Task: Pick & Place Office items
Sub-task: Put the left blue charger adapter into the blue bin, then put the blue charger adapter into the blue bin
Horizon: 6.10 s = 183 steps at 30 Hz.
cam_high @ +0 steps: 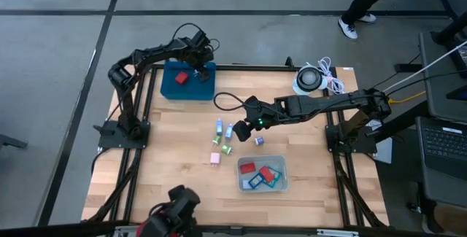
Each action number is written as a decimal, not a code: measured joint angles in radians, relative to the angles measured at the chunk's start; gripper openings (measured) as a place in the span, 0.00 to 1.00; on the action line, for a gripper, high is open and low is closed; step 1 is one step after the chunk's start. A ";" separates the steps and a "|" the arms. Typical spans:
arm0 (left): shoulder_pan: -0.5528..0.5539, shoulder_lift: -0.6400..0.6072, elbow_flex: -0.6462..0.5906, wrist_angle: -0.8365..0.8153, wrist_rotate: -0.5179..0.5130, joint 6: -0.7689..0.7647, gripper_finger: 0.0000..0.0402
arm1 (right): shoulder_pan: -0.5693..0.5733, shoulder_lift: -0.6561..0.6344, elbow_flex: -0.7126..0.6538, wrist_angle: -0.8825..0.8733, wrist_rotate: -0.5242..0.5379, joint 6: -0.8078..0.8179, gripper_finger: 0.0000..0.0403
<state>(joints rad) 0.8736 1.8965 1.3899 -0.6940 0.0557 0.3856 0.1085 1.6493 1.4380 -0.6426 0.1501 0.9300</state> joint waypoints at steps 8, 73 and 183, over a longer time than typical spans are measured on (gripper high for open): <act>0.011 0.016 0.013 -0.005 -0.004 0.021 0.53 | 0.000 0.000 0.000 0.000 -0.001 0.013 0.88; -0.785 -0.256 -0.460 0.348 -0.153 -1.677 0.53 | 0.163 -0.348 -0.001 -0.096 0.385 -0.049 0.88; -0.603 -0.508 -0.301 -0.158 0.332 -0.867 0.48 | 0.203 -0.353 0.000 -0.075 0.507 0.004 0.88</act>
<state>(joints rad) 0.2708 1.3884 1.0893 -0.8523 0.3878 -0.4818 0.3114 1.2964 1.4380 -0.7177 0.6573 0.9340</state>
